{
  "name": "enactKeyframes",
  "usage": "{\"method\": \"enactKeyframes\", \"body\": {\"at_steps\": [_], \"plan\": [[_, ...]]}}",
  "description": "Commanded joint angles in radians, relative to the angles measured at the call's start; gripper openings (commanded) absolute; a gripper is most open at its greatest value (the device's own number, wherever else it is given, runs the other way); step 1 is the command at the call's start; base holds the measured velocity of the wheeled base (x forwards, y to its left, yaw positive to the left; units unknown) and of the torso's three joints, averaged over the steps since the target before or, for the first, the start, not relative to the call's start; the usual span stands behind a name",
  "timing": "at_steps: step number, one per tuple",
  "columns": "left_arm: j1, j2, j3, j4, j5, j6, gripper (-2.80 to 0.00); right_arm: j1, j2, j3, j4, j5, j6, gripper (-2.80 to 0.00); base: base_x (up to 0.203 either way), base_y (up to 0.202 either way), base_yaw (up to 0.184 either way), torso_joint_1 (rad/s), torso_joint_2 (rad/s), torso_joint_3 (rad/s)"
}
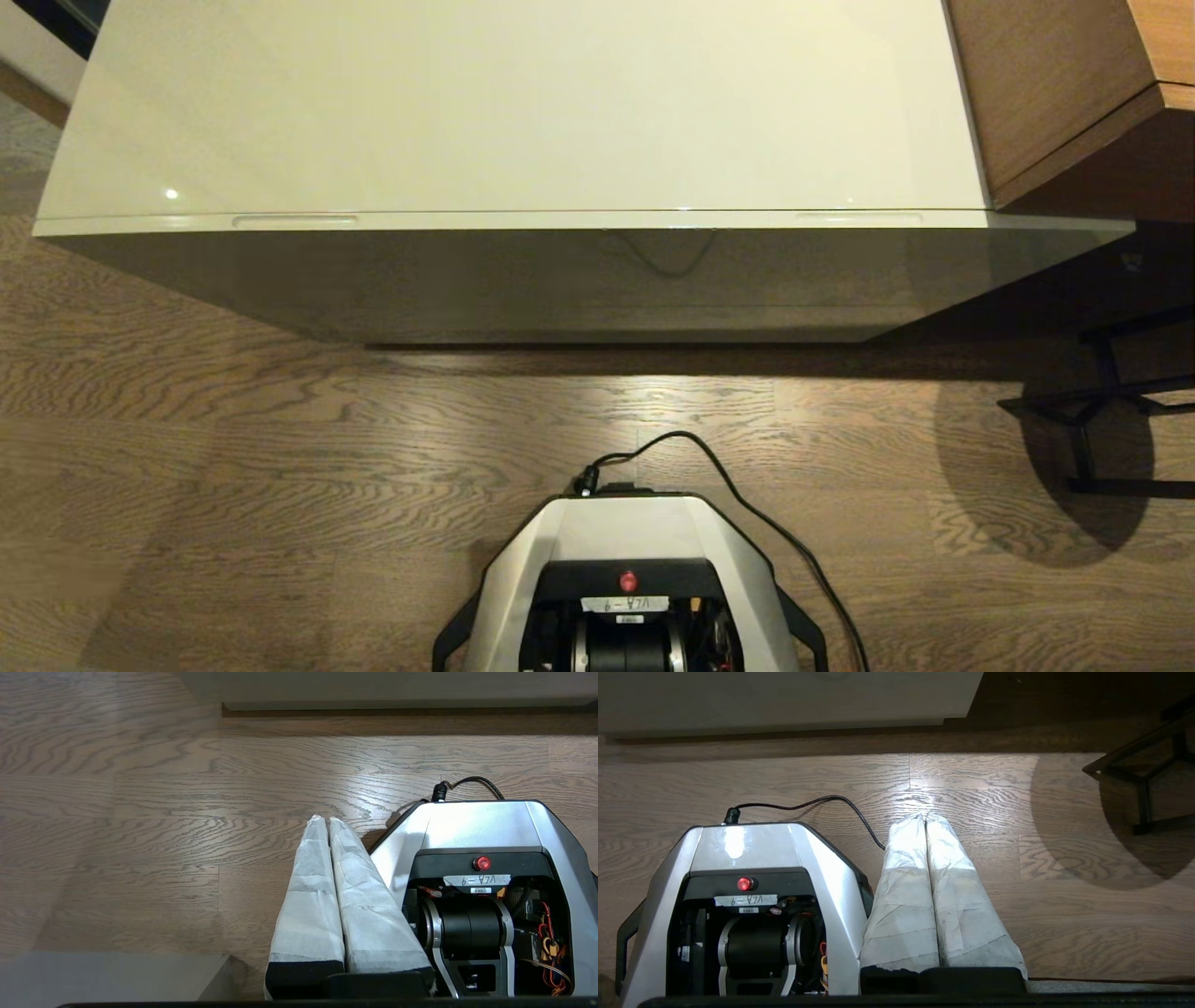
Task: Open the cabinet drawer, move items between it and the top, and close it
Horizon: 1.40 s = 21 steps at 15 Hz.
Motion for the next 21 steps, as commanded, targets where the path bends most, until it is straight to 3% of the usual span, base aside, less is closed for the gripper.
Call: {"method": "enactKeyframes", "body": {"at_steps": [1, 21], "plan": [[0.001, 0.002, 0.000, 0.000, 0.001, 0.000, -2.80, 0.000, 0.001, 0.002, 0.000, 0.000, 0.001, -2.80, 0.000, 0.000, 0.000, 0.000, 0.00, 0.000], [0.001, 0.002, 0.000, 0.000, 0.001, 0.000, -2.80, 0.000, 0.001, 0.002, 0.000, 0.000, 0.001, -2.80, 0.000, 0.000, 0.000, 0.000, 0.00, 0.000]]}}
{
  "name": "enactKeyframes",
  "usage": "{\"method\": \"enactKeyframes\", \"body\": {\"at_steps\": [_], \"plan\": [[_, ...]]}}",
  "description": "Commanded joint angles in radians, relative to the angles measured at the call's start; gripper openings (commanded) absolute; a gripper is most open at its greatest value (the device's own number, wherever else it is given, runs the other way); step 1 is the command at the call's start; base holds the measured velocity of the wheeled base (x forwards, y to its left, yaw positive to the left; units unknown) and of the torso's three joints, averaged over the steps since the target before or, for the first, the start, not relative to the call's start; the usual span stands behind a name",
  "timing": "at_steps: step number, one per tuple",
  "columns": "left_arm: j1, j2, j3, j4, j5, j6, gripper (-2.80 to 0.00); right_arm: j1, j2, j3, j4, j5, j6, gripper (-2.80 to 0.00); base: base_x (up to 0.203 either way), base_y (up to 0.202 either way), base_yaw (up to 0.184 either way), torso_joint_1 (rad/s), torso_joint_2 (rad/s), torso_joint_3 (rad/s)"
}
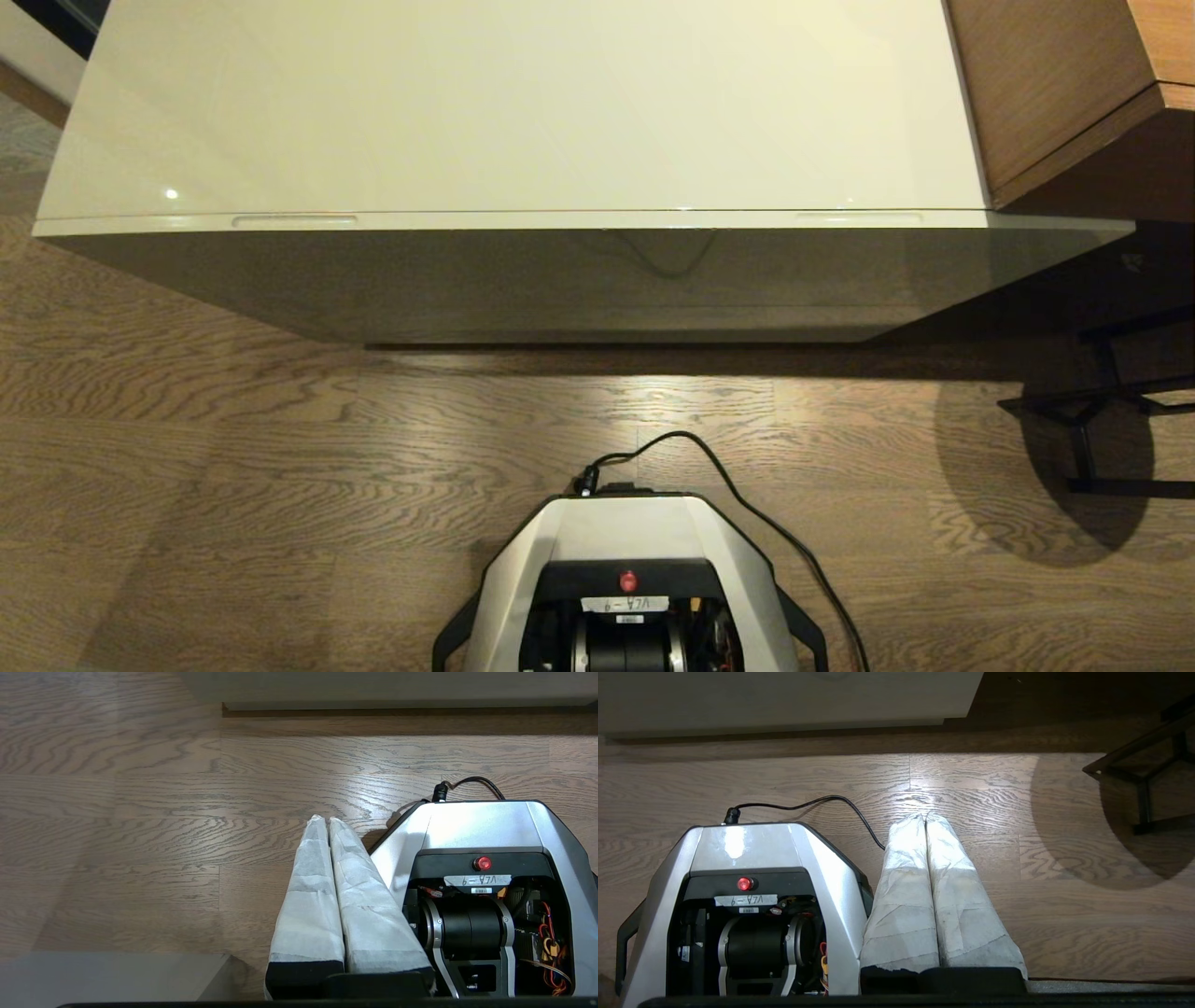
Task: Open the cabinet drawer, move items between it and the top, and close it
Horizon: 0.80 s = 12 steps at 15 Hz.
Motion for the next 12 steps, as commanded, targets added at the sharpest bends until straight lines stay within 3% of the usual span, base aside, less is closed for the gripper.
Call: {"method": "enactKeyframes", "body": {"at_steps": [1, 12], "plan": [[-0.001, 0.002, 0.000, 0.000, 0.001, 0.001, -2.80, -0.001, 0.001, 0.002, 0.000, 0.000, 0.001, -2.80, 0.000, 0.000, 0.000, 0.000, 0.00, 0.000], [-0.001, 0.002, 0.000, 0.000, 0.001, 0.000, -2.80, 0.000, 0.001, 0.002, 0.000, 0.000, 0.001, -2.80, 0.000, 0.000, 0.000, 0.000, 0.00, 0.000]]}}
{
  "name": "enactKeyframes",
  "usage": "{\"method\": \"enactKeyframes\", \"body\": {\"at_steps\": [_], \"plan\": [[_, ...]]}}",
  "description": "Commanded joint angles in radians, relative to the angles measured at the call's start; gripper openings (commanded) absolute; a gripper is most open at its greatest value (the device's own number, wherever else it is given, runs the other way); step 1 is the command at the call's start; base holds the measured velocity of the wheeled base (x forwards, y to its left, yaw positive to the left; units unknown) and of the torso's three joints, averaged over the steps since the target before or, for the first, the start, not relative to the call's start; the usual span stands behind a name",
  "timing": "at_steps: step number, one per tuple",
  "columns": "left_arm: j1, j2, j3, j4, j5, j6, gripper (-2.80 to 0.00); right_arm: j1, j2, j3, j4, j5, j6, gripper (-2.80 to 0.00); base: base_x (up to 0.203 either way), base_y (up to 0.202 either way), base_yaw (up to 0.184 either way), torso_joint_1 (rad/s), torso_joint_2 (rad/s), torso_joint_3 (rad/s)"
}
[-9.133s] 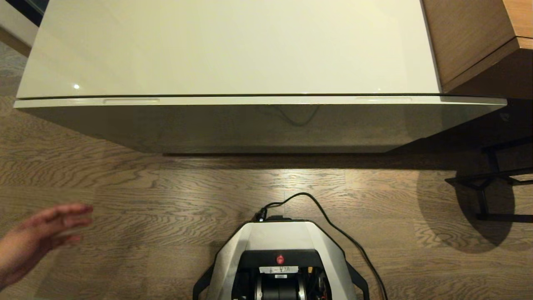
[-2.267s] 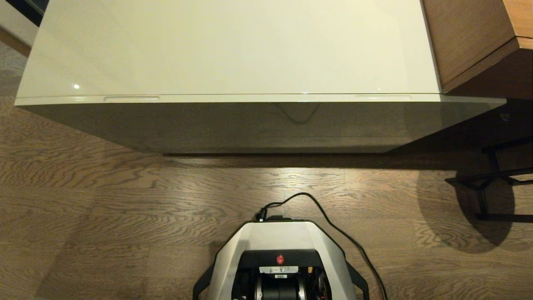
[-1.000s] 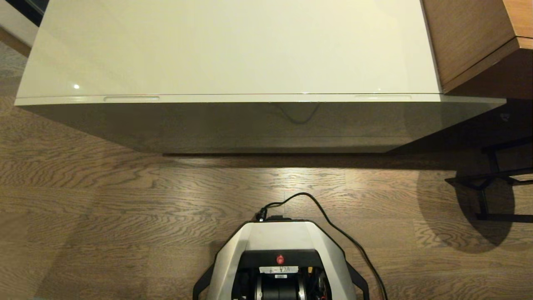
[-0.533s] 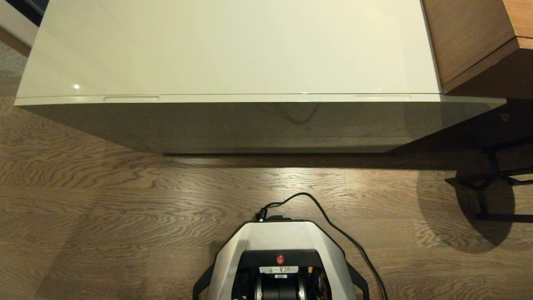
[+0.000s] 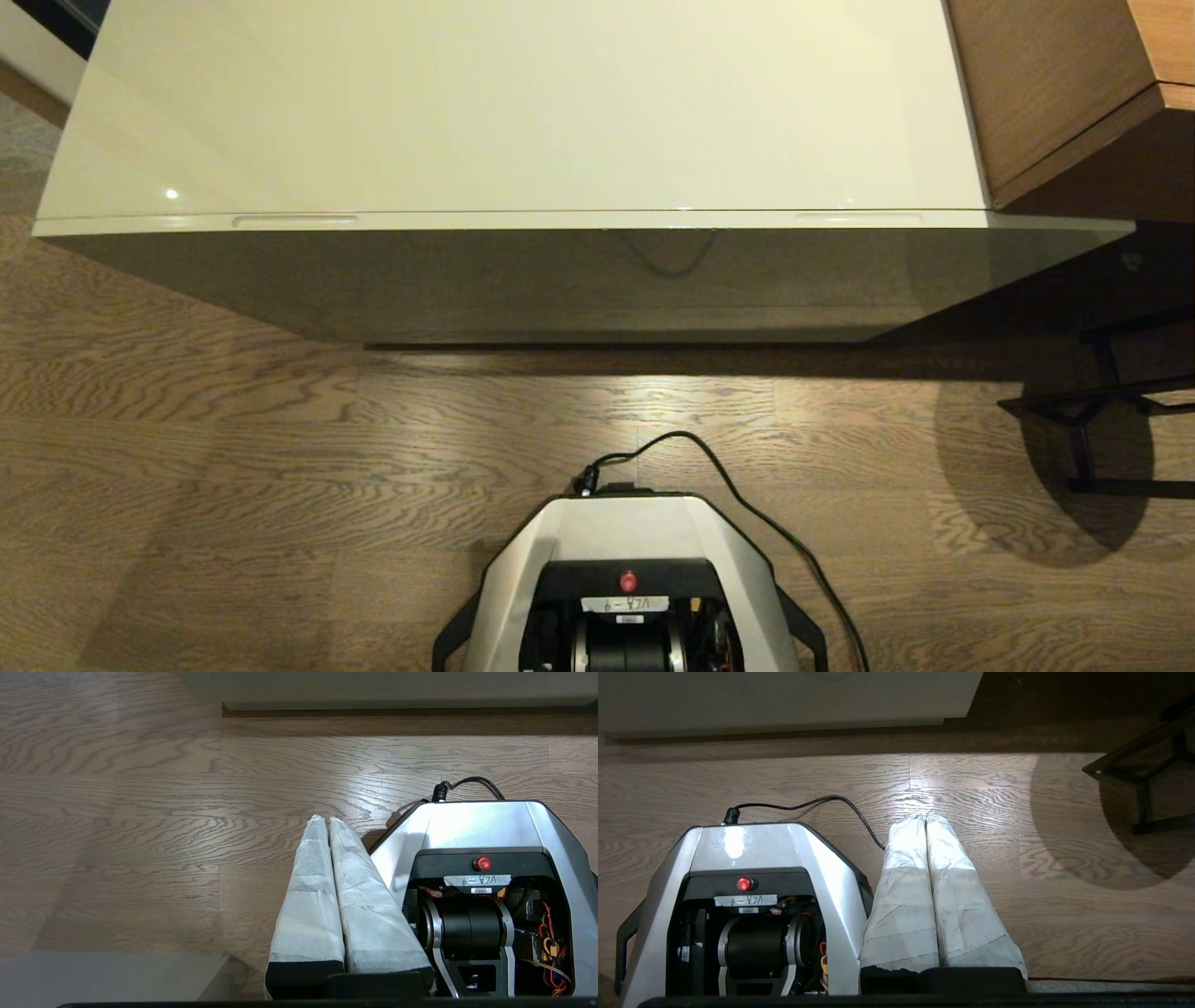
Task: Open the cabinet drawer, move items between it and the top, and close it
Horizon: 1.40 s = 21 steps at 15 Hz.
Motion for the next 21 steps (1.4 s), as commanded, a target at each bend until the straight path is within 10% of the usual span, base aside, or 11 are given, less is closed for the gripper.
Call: {"method": "enactKeyframes", "body": {"at_steps": [1, 21], "plan": [[0.000, 0.002, 0.000, 0.000, 0.000, 0.000, -2.80, 0.001, 0.001, 0.002, 0.000, 0.000, 0.001, -2.80, 0.000, 0.000, 0.000, 0.000, 0.00, 0.000], [0.001, 0.002, 0.000, 0.000, 0.000, 0.000, -2.80, 0.001, 0.001, 0.002, 0.000, 0.000, 0.001, -2.80, 0.000, 0.000, 0.000, 0.000, 0.00, 0.000]]}}
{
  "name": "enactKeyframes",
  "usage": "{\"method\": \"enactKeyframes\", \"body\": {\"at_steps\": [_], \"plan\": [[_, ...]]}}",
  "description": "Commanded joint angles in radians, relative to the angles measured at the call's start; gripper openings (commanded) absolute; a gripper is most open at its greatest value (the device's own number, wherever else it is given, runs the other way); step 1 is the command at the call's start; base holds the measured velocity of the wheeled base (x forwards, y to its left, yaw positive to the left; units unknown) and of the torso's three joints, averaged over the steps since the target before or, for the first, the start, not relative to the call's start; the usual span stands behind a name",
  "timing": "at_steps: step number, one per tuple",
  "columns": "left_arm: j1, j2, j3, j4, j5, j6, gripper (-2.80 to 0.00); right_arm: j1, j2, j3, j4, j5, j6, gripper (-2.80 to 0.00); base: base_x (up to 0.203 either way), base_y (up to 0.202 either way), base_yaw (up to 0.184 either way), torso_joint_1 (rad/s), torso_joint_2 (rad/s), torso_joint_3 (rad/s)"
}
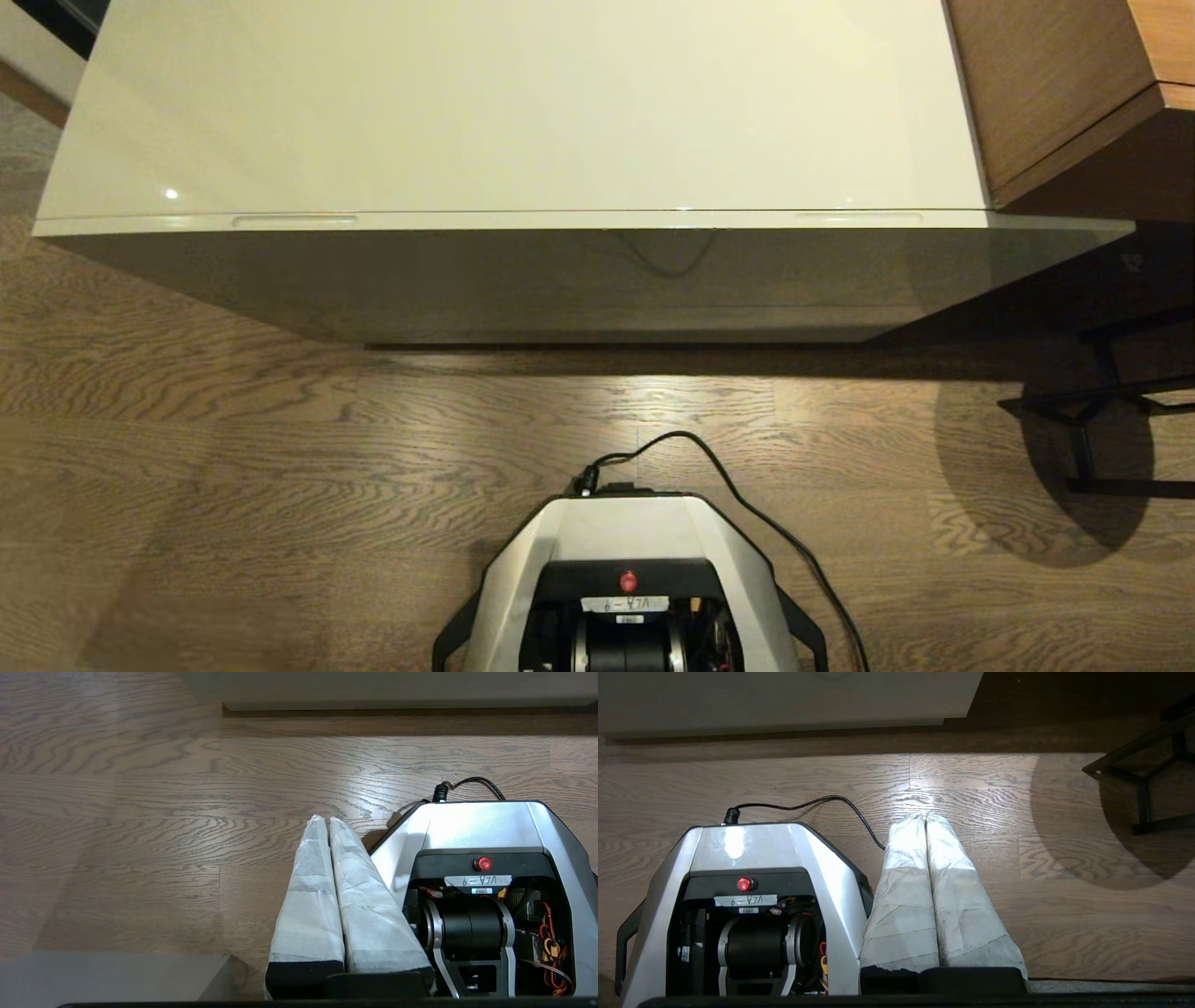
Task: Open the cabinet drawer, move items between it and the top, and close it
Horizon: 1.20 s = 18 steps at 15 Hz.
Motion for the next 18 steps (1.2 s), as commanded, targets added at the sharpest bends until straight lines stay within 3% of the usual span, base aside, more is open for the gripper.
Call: {"method": "enactKeyframes", "body": {"at_steps": [1, 18], "plan": [[0.001, 0.002, 0.000, 0.000, 0.000, 0.000, -2.80, 0.001, 0.001, 0.002, 0.000, 0.000, -0.001, -2.80, 0.000, 0.000, 0.000, 0.000, 0.00, 0.000], [-0.001, 0.002, 0.000, 0.000, 0.000, 0.000, -2.80, 0.001, 0.001, 0.002, 0.000, 0.000, -0.001, -2.80, 0.000, 0.000, 0.000, 0.000, 0.00, 0.000]]}}
